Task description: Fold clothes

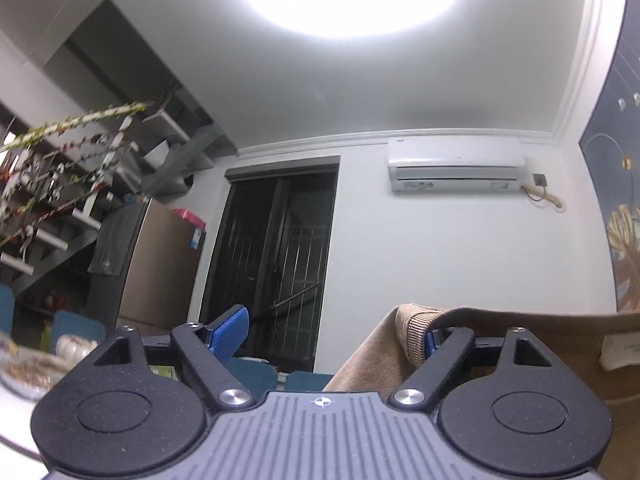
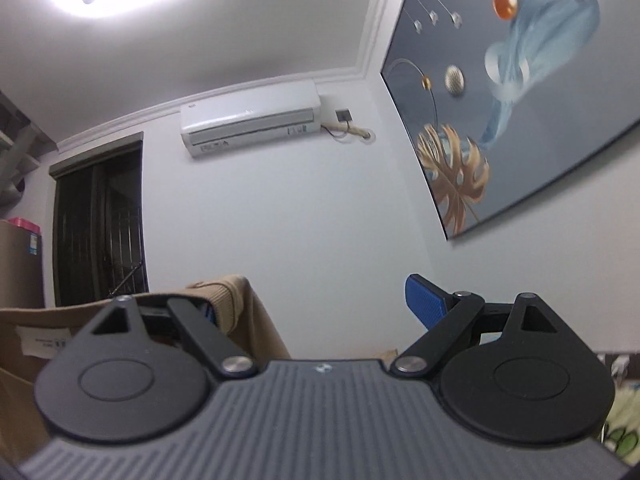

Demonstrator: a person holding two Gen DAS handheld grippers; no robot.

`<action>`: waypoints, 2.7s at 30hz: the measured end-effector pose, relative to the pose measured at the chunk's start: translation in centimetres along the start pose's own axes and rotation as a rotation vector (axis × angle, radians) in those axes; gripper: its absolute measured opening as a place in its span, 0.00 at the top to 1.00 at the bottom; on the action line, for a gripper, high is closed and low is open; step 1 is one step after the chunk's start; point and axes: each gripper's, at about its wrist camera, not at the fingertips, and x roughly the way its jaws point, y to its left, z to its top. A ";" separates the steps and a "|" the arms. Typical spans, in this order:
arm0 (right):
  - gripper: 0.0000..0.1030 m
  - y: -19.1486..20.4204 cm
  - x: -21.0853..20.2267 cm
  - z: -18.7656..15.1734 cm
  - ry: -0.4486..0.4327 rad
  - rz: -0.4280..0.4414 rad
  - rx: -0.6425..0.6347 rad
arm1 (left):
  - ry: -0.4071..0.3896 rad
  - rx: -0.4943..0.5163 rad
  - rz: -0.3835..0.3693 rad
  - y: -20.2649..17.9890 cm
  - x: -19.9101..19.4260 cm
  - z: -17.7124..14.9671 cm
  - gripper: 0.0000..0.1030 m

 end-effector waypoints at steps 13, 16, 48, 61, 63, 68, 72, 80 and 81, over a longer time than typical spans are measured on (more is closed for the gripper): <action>0.14 -0.5 18.9 -17.5 0.326 -0.033 -0.065 | 0.271 0.097 -0.014 -7.4 16.6 -21.0 0.19; 0.14 -1.2 23.9 -26.0 0.382 -0.053 -0.135 | 0.342 0.107 -0.005 -9.4 20.9 -30.1 0.18; 0.14 -3.7 34.0 -56.3 1.032 0.204 -0.057 | 1.052 0.292 -0.356 -12.3 30.1 -60.0 0.07; 0.14 -3.3 10.0 -40.3 0.793 0.155 0.001 | 0.791 0.148 -0.354 -4.8 7.2 -41.6 0.03; 0.14 -3.4 7.0 -39.3 0.752 0.173 -0.002 | 0.774 0.143 -0.363 -4.1 4.3 -40.7 0.00; 0.14 -4.1 3.2 -40.5 0.761 0.164 -0.019 | 0.703 0.160 -0.433 -2.6 -0.6 -40.6 0.00; 0.13 -4.4 3.8 -41.2 0.768 0.153 -0.003 | 0.705 0.117 -0.426 -1.1 -1.7 -42.8 0.00; 0.13 -4.4 4.4 -41.9 0.788 0.097 0.024 | 0.854 0.063 -0.326 0.6 -0.3 -48.3 0.00; 0.13 -4.4 4.6 -42.2 0.807 0.085 0.027 | 0.882 0.034 -0.320 0.8 0.5 -48.9 0.00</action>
